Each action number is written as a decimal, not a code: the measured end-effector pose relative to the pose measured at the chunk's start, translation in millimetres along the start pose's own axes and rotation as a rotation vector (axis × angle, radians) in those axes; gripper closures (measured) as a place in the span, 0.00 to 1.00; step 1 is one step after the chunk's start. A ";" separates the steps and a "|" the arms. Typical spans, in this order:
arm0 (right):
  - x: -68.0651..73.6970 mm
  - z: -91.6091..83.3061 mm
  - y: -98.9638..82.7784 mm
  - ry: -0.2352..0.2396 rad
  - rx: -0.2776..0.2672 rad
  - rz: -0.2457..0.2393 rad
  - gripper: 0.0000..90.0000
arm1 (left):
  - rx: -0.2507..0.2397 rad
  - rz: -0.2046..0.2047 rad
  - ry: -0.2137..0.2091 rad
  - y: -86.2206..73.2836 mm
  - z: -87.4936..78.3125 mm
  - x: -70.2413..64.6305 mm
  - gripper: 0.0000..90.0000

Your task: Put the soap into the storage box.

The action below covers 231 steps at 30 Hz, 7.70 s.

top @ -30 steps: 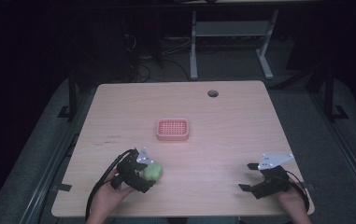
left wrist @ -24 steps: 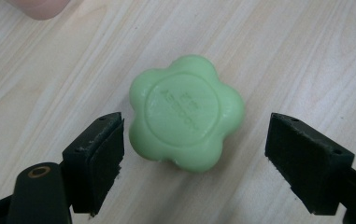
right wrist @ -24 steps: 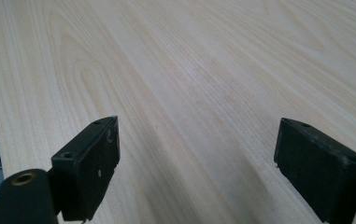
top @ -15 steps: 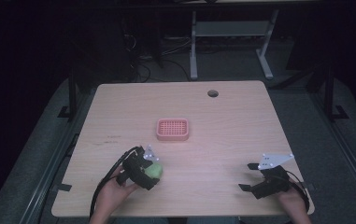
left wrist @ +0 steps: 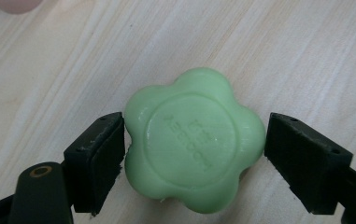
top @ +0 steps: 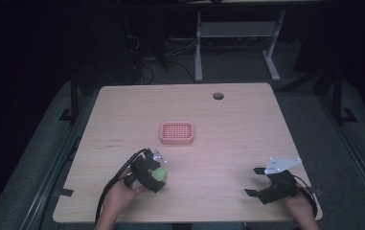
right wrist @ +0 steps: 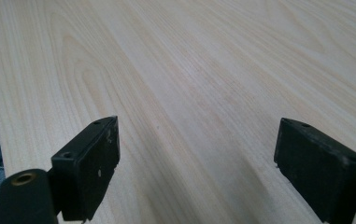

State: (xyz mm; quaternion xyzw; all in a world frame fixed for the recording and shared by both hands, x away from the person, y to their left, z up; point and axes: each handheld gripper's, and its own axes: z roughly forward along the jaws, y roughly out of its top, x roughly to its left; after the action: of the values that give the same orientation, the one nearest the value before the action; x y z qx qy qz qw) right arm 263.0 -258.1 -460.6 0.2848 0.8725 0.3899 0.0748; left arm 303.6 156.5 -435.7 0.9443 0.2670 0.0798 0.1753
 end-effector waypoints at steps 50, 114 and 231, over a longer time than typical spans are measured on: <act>0.6 -0.5 0.3 0.000 -0.005 -0.002 0.15 | 0.062 -0.064 -0.048 5.3 11.1 7.1 0.29; 0.1 -3.8 -1.6 -0.003 -0.023 0.012 0.15 | -0.028 -0.107 -0.084 53.2 -5.7 37.0 0.29; 2.7 -2.3 -5.6 -0.005 0.000 0.032 0.15 | -0.026 -0.110 -0.055 143.8 -19.6 88.7 0.29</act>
State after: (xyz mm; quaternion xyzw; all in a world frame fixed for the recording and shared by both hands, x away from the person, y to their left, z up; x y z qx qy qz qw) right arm 257.5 -261.0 -462.9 0.2994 0.8677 0.3905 0.0708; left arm 442.2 94.9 -358.8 0.9277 0.3125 0.0477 0.1987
